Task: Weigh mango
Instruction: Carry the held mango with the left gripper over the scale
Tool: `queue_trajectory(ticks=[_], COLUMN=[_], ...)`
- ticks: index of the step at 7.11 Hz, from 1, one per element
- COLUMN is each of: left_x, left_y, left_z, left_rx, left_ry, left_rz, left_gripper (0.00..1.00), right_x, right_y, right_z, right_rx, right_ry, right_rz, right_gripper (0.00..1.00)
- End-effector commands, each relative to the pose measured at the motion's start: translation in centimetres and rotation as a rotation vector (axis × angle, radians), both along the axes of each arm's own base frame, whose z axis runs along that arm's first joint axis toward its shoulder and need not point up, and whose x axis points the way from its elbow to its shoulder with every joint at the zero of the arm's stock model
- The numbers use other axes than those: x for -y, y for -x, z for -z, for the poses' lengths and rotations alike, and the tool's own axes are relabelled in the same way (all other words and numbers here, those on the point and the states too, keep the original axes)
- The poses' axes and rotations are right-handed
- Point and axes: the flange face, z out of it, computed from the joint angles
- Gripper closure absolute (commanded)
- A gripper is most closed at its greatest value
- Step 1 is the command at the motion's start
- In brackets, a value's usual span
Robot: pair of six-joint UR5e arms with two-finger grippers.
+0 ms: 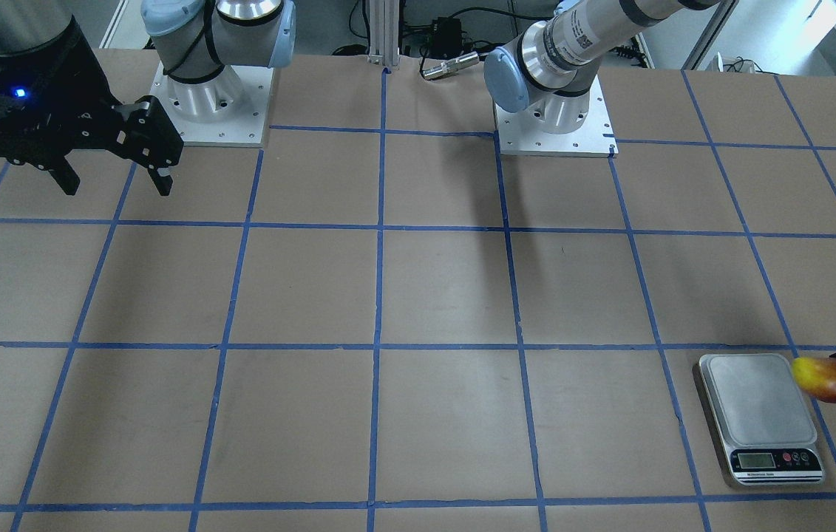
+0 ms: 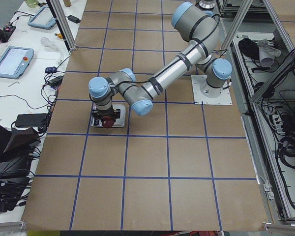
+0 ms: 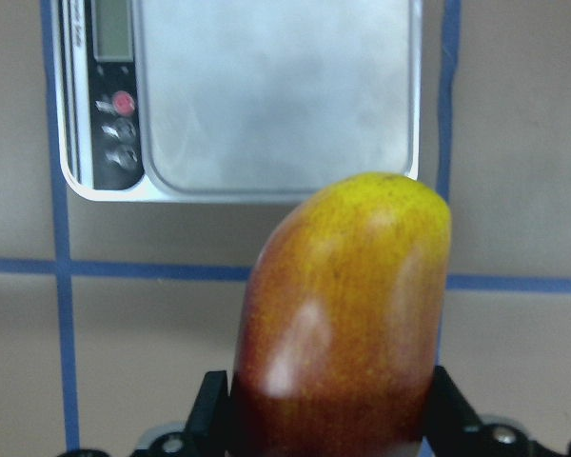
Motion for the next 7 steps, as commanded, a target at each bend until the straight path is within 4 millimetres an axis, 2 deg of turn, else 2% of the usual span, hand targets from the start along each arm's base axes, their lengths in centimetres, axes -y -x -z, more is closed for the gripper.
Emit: queue_trajectory(ticks=[1,3,5,7], left_x=[1.2,1.3,1.6,1.6], left_y=[2.7,2.6,2.4,2.4], left_z=[2.9,3.5,4.3,5.0], left_rx=[-0.04,-0.038,-0.037,-0.044], left_ry=[-0.023,-0.026,-0.021,-0.03], left_rz=[-0.031,-0.028,-0.031,-0.042], left_gripper=[1.0,0.99,0.89,0.16], right_x=[0.0,0.0,0.0,0.0], right_y=[0.0,0.0,0.0,0.0], right_z=[0.0,0.0,0.0,0.0], right_rx=[0.0,-0.001,0.0,-0.001], right_ry=[0.0,0.0,0.0,0.0], right_rz=[0.0,0.0,0.0,0.0], right_gripper=[0.0,0.0,0.0,0.0])
